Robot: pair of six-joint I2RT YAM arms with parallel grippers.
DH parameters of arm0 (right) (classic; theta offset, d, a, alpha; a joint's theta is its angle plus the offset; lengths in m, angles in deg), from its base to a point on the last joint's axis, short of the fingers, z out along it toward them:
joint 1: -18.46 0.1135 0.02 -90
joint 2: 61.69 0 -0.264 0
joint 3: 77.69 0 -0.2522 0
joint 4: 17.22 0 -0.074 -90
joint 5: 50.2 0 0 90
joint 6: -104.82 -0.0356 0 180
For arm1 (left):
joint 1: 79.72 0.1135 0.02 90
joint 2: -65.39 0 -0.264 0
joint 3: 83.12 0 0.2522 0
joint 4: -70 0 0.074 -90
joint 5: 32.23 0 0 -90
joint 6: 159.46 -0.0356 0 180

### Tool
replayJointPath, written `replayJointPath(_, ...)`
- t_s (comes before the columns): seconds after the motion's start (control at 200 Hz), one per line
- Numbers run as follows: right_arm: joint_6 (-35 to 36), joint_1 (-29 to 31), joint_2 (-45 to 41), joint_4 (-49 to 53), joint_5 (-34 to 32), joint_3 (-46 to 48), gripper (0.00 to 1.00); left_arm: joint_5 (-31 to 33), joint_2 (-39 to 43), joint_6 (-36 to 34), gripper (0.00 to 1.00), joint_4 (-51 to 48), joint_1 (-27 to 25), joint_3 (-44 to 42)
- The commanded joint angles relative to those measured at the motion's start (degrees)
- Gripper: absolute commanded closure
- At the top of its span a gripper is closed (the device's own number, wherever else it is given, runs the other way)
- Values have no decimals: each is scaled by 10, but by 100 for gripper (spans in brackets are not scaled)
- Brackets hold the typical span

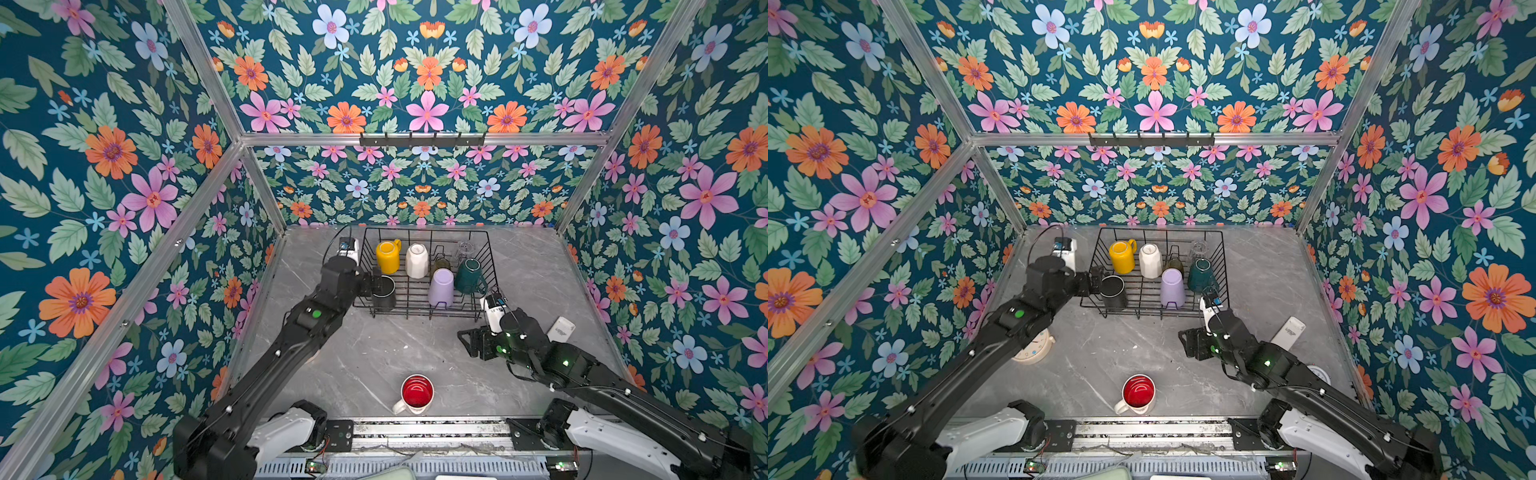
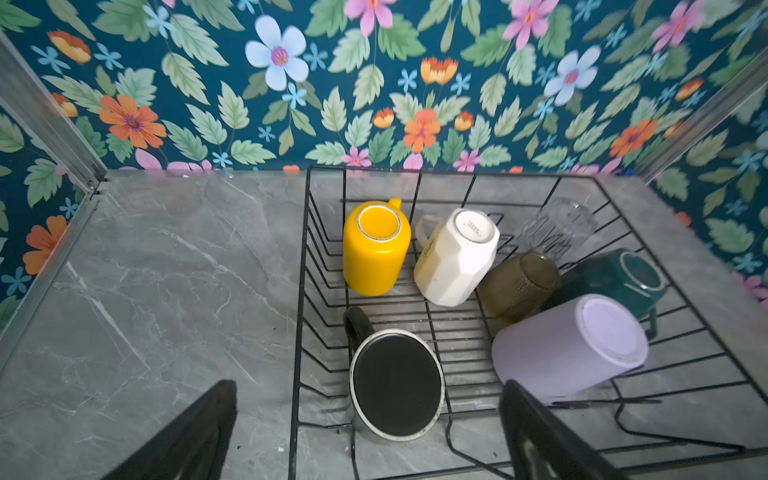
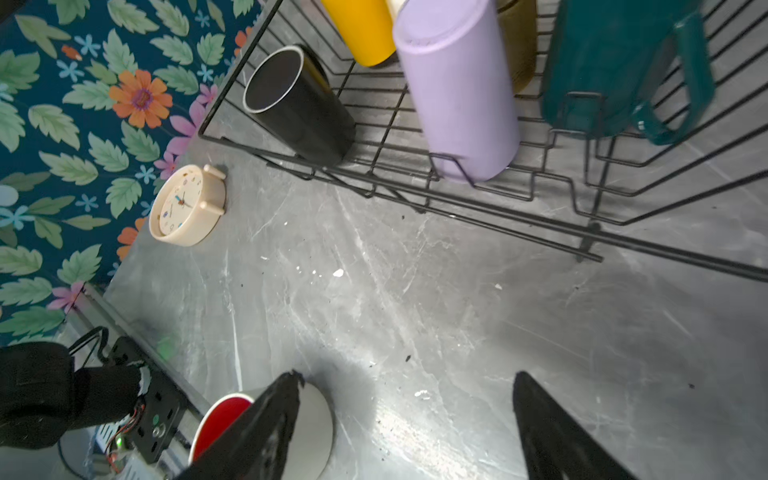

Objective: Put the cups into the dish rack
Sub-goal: 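Open the left gripper and lift it away while the right reaches toward the red-lined mug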

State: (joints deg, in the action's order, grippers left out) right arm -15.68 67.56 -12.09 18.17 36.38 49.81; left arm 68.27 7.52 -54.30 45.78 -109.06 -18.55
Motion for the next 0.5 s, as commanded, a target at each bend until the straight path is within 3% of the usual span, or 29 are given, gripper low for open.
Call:
replayJointPath(0.0,-12,48,38,28,-41,-23,20,24,58,29,0,99,1,-50)
replayJointPath(0.135,-34,107,95,54,-52,-57,26,32,114,57,0,102,1,-87)
replayJointPath(0.25,-53,179,139,84,-102,-86,28,48,146,77,0,108,2,-116)
replayJointPath(0.495,-101,244,240,89,-98,-124,37,66,173,81,0,91,1,-120)
